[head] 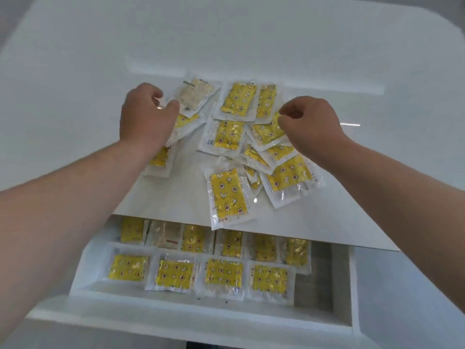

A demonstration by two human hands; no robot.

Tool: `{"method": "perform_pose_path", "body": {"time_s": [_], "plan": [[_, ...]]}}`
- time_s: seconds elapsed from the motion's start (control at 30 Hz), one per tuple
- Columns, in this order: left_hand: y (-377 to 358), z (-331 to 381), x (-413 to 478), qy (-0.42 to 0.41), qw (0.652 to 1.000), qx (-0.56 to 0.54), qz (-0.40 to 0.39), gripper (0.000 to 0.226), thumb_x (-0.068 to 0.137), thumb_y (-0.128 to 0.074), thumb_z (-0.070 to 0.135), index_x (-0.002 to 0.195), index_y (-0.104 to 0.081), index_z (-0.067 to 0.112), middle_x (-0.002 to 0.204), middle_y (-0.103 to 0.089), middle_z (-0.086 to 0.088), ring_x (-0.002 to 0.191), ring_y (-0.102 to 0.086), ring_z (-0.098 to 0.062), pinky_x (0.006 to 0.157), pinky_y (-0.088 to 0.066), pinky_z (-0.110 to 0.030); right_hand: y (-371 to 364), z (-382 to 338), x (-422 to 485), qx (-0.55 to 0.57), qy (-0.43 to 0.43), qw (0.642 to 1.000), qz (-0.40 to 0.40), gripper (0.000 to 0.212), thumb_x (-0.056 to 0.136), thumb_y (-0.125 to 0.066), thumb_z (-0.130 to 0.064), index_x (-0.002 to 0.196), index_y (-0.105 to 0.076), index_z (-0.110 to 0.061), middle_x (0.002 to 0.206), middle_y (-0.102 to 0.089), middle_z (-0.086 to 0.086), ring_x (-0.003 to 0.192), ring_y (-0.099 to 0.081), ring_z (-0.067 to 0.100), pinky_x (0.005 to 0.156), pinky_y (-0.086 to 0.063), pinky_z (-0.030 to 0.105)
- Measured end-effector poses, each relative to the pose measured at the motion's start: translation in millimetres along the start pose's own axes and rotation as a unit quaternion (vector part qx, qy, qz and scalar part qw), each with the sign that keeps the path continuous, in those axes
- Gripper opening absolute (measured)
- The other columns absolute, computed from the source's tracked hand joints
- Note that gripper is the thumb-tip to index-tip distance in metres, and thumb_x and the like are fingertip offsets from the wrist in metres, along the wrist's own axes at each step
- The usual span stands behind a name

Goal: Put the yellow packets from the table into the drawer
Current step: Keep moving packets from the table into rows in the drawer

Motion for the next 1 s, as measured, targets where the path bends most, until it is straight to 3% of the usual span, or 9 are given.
{"method": "perform_pose_path", "body": {"time_s": [0.17,0.33,0.47,0.57,0.67,0.73,0.83,0.9,1.0], "plan": [[-25,5,36,-0.017,0.998,0.019,-0.059,0.045,0.086,-0.06,0.038,0.121,-0.058,0.01,0.121,-0.057,-0.007,0.109,-0.055,-0.021,0.085,-0.038,-0.026,-16,-14,34,0.0,-0.035,0.999,-0.009,0.021,0.084,-0.053,-0.012,0.099,-0.068,-0.011,0.092,-0.068,0.002,0.084,-0.065,0.02,0.074,-0.055,0.034],[-44,5,50,-0.021,0.993,0.045,-0.109,0.05,0.085,-0.06,0.036,0.127,-0.054,0.01,0.131,-0.053,-0.008,0.119,-0.051,-0.023,0.091,-0.038,-0.03,-26,-27,47,-0.044,-0.035,0.998,-0.027,0.026,0.081,-0.052,-0.01,0.1,-0.067,0.001,0.1,-0.069,0.018,0.069,-0.056,0.02,0.062,-0.049,0.029],[-52,4,66,-0.028,0.985,0.095,-0.141,0.058,0.081,-0.057,0.044,0.13,-0.054,0.013,0.135,-0.051,-0.011,0.126,-0.044,-0.03,0.1,-0.039,-0.039,-34,-28,64,-0.053,-0.036,0.997,-0.032,0.031,0.084,-0.051,-0.01,0.111,-0.066,-0.011,0.11,-0.067,0.007,0.076,-0.06,0.017,0.06,-0.05,0.025],[-62,14,69,-0.11,0.95,0.224,-0.186,0.06,0.075,-0.057,0.06,0.115,-0.06,0.014,0.121,-0.057,-0.012,0.115,-0.049,-0.035,0.086,-0.043,-0.041,-54,-29,86,-0.1,0.001,0.992,-0.078,0.052,0.086,-0.046,-0.009,0.136,-0.052,-0.021,0.138,-0.051,0.008,0.114,-0.057,0.028,0.088,-0.049,0.032],[-66,23,74,-0.169,0.919,0.303,-0.189,0.053,0.073,-0.061,0.06,0.096,-0.055,0.014,0.105,-0.058,-0.01,0.099,-0.052,-0.033,0.075,-0.043,-0.038,-80,-29,103,-0.254,0.033,0.955,-0.147,0.046,0.092,-0.041,-0.017,0.137,-0.05,-0.025,0.138,-0.044,0.018,0.128,-0.04,0.034,0.104,-0.032,0.04],[-67,27,78,-0.176,0.909,0.322,-0.196,0.044,0.073,-0.061,0.054,0.09,-0.048,0.015,0.097,-0.057,-0.009,0.087,-0.052,-0.03,0.069,-0.042,-0.035,-88,-27,109,-0.295,0.06,0.943,-0.145,0.037,0.094,-0.036,-0.028,0.123,-0.059,-0.026,0.13,-0.049,0.017,0.126,-0.037,0.033,0.105,-0.028,0.043],[-62,31,86,-0.149,0.916,0.307,-0.209,0.038,0.082,-0.051,0.04,0.105,-0.05,0.011,0.093,-0.055,-0.007,0.082,-0.049,-0.03,0.067,-0.041,-0.034,-84,-24,117,-0.275,0.04,0.955,-0.109,0.038,0.094,-0.04,-0.046,0.108,-0.068,-0.024,0.122,-0.052,0.011,0.12,-0.041,0.033,0.099,-0.038,0.043],[-55,33,95,-0.123,0.929,0.284,-0.201,0.025,0.085,-0.046,0.028,0.102,-0.05,0.011,0.091,-0.054,-0.008,0.082,-0.048,-0.031,0.067,-0.038,-0.033,-79,-24,121,-0.263,0.017,0.961,-0.082,0.04,0.091,-0.047,-0.052,0.1,-0.067,-0.019,0.117,-0.053,0.012,0.114,-0.047,0.034,0.093,-0.044,0.043],[-43,27,110,-0.058,0.956,0.216,-0.19,0.009,0.081,-0.045,0.017,0.074,-0.041,0.012,0.075,-0.046,-0.005,0.068,-0.044,-0.027,0.057,-0.03,-0.03,-79,-29,124,-0.262,-0.001,0.964,-0.043,0.057,0.083,-0.058,-0.057,0.118,-0.052,-0.012,0.121,-0.05,0.015,0.113,-0.047,0.035,0.089,-0.043,0.042]]}}
Point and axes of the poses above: each hand's wrist, its own x-axis towards the middle knuckle, its own y-axis out of the back of the hand, z = x × y, the point moved 5 cm from there along x, towards the middle knuckle
